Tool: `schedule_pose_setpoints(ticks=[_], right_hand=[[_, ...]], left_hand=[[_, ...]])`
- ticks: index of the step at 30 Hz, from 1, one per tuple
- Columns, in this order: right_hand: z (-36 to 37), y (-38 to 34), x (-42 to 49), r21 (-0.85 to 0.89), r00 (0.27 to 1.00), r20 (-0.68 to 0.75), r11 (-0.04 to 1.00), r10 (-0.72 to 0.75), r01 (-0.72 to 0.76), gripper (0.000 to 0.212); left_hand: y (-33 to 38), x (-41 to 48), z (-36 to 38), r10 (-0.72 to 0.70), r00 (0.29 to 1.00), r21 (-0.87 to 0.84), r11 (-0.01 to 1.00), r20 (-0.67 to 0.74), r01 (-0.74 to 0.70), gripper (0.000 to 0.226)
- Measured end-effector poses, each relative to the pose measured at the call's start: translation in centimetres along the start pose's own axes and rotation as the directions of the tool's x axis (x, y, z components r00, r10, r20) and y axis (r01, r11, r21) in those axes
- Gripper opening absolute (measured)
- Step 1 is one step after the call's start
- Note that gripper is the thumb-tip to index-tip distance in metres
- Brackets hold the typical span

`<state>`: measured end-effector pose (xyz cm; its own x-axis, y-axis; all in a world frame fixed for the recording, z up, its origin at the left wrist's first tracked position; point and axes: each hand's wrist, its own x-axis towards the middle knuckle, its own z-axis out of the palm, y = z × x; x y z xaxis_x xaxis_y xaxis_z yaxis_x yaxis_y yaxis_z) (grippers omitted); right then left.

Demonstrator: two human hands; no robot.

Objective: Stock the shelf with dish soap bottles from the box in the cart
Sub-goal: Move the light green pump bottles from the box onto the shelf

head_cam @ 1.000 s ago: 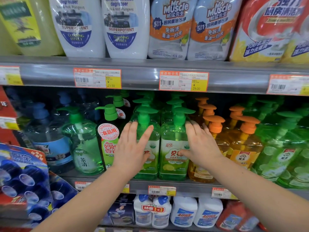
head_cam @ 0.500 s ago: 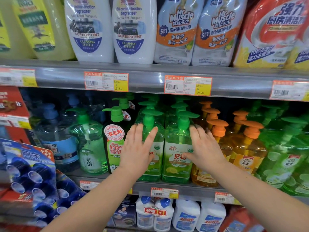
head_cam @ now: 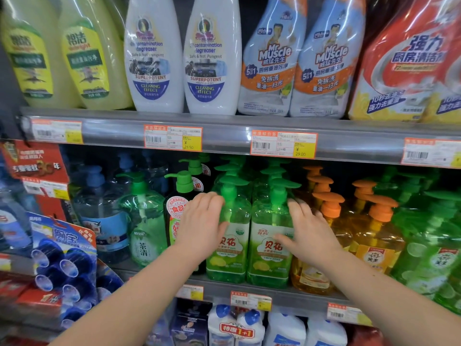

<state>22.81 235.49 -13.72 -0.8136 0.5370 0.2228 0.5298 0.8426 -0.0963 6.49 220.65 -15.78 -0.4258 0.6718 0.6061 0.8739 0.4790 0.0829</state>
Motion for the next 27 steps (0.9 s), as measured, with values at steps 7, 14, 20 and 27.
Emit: schedule_pose_setpoints(ticks=[7, 14, 20, 27], right_hand=[[-0.4, 0.3, 0.5, 0.105, 0.999, 0.028, 0.993, 0.043, -0.045, 0.08], [-0.2, 0.3, 0.6, 0.124, 0.999, 0.021, 0.992, 0.034, -0.036, 0.079], [-0.4, 0.2, 0.3, 0.132, 0.999, 0.03, 0.991, 0.023, -0.027, 0.075], [-1.3, 0.0, -0.3, 0.093, 0.999, 0.038, 0.996, 0.005, -0.008, 0.073]], left_hand=[[0.5, 1.2, -1.6, -0.063, 0.993, 0.252, 0.967, 0.099, 0.036, 0.056], [-0.2, 0.8, -1.2, -0.098, 0.985, 0.263, 0.963, 0.142, 0.058, 0.063], [0.5, 0.9, -1.4, -0.13, 0.983, 0.313, 0.946, 0.131, 0.083, 0.062], [1.2, 1.0, -1.9, -0.167, 0.963, 0.367, 0.927, 0.213, 0.08, 0.063]])
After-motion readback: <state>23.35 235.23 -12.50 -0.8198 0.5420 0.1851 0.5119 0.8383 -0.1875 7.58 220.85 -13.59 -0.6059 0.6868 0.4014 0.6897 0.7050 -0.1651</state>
